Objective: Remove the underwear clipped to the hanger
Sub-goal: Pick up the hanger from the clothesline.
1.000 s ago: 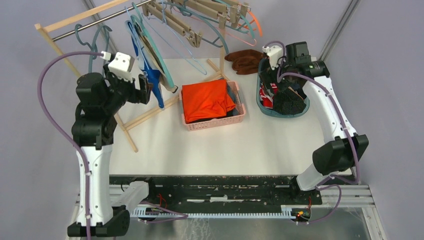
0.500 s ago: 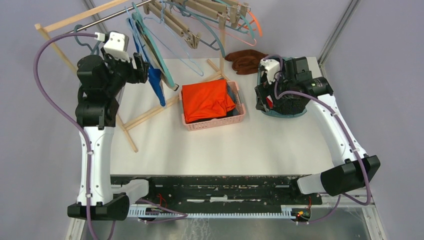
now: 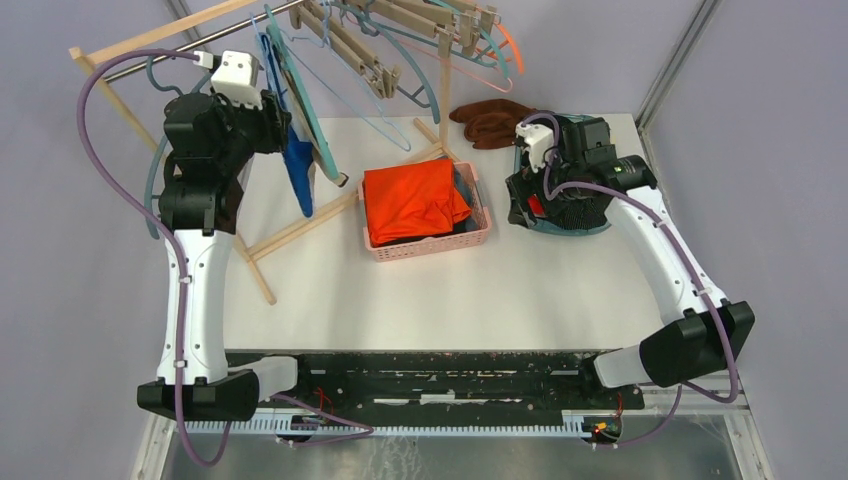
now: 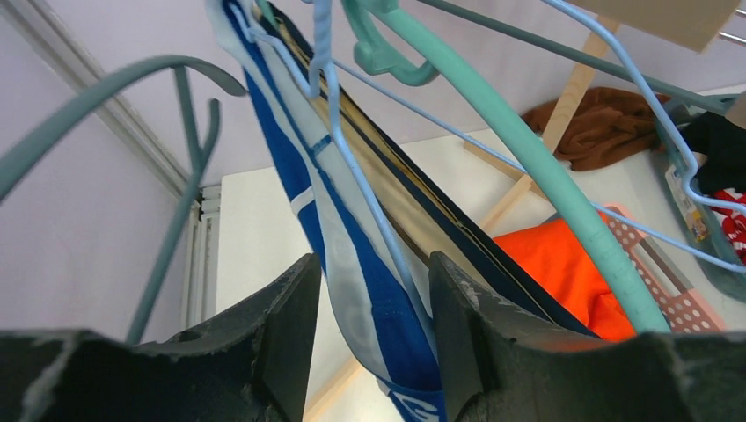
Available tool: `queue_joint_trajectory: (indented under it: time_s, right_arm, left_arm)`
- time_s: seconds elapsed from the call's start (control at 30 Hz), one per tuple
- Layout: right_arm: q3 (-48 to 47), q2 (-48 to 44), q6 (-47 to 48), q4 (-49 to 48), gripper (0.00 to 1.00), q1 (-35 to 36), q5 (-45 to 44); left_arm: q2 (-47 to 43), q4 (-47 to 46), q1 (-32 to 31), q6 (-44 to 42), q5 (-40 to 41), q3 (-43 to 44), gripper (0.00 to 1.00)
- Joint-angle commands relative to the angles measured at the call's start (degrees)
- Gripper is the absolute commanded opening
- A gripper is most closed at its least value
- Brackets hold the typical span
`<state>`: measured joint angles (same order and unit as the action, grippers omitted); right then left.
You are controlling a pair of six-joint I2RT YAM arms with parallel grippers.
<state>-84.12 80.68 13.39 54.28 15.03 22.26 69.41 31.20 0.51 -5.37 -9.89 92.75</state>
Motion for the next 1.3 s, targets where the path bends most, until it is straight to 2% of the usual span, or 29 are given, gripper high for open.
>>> queue_joint_trajectory:
  time_s: [0.0,0.23,0.37,0.73,1.27]
  right_arm:
    - [0.14,0.39,0.99,-2.07,0.96,0.69,0.15]
    - [1.36,0.04,1.94,-2.67,0.96,1.27,-1.36]
    - [1.41,0.58,2.22,-2.54,0.96,1.70,-1.61]
    - [2.03,1.40,3.09,-2.34,0.96,2.71,-2.55]
    - [2.04,2.36,3.57,-2.14,0.96,3.48,-3.36]
  left_arm:
    - [-1.54,-3.32,-0.16,-1.53,5.19,1.08,0.53]
    - [-2.84,-4.22,-0.16,-3.54,8.48,-3.57,0.44]
    - [-4.09,-6.34,-0.20,-4.07,9.67,-6.12,0.33]
    - [-4.41,-9.84,-0.16,-4.00,10.82,-6.56,0.04]
    - [-9.75,-14.56,-0.09,-3.25,14.48,-9.06,0.03]
